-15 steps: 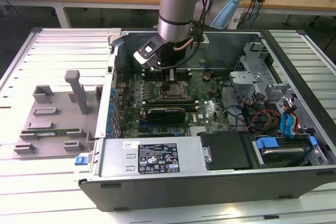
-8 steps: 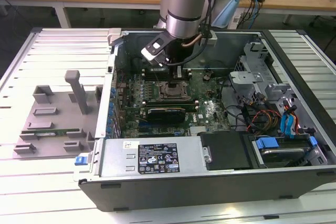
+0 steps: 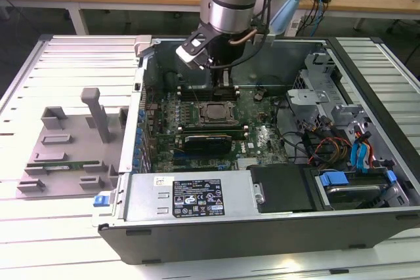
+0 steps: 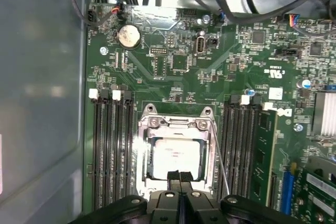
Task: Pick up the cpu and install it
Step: 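Close the cpu cover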
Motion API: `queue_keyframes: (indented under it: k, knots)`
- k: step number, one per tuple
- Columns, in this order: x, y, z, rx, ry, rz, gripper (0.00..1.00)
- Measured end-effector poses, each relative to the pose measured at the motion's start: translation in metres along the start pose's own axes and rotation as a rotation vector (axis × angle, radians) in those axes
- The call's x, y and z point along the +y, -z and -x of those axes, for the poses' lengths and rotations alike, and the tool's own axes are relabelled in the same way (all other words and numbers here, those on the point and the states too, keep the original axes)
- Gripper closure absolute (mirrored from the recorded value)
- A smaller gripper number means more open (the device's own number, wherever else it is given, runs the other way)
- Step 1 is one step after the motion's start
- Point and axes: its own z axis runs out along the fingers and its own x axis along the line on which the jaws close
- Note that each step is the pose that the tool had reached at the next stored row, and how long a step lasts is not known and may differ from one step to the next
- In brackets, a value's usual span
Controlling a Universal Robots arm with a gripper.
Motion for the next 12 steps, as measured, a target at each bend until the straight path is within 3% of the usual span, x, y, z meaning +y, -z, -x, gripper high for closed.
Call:
queue_keyframes:
  k: [4, 10, 12]
  knots:
    - [-0.0005, 0.0046, 0.0039, 0.0005, 0.000, 0.0000, 0.89]
    - [-0.0023, 0.0327, 0.0057, 0.0019, 0.000, 0.0000, 0.89]
    - [-0.0023, 0.0339, 0.0057, 0.0022, 0.000, 0.0002, 0.89]
